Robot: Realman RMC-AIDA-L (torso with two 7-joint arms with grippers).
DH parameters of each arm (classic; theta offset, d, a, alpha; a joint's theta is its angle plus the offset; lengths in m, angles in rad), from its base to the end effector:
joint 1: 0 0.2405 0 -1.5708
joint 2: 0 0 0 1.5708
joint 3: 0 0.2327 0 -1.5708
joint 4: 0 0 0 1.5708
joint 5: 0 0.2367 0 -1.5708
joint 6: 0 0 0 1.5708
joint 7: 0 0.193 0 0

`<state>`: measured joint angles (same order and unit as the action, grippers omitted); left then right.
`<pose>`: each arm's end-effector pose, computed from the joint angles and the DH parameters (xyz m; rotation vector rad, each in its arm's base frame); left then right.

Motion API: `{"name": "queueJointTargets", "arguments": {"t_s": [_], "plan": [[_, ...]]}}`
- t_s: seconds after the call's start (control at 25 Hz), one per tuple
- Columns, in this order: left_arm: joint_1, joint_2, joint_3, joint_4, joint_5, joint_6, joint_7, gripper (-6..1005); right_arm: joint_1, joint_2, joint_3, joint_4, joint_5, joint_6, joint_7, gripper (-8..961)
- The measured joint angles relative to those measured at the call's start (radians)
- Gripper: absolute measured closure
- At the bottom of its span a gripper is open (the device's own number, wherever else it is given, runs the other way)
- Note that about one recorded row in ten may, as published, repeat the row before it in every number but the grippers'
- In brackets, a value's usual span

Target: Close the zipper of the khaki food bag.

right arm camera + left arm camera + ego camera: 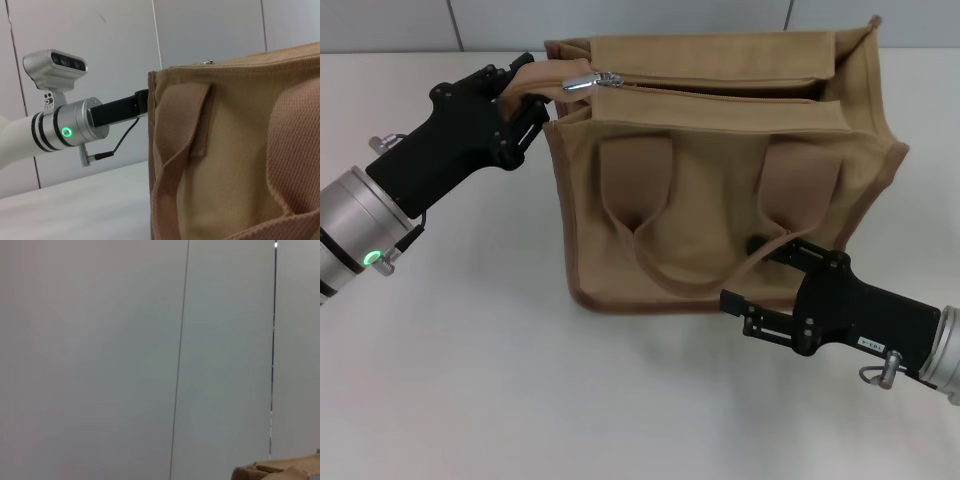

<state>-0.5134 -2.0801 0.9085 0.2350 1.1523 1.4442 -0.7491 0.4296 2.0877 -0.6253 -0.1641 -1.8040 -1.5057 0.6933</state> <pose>-0.2277 0.3754 -0.0351 -2.1594 -0.3850 -1.1156 0.2711 0.2892 -0.0972 -2.5240 0.4313 0.9094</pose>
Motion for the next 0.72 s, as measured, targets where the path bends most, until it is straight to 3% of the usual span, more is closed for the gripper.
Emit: {"name": "queueJointTargets", "arguments": {"t_s": [0.44,0.64,0.72], "plan": [[0.002,0.000,0.003,-0.033,0.003,0.045,-0.002,892,-0.011,0.000,0.001,0.000,0.010,-0.012,0.000,173],[-0.010,0.000,0.003,-0.047,0.040,0.022,-0.074,1001,-0.035,-0.005,0.020,-0.003,0.014,-0.056,0.000,173],[-0.009,0.001,0.002,-0.042,0.048,0.021,-0.097,1001,-0.045,-0.005,0.026,-0.006,0.014,-0.072,0.000,173]]}}
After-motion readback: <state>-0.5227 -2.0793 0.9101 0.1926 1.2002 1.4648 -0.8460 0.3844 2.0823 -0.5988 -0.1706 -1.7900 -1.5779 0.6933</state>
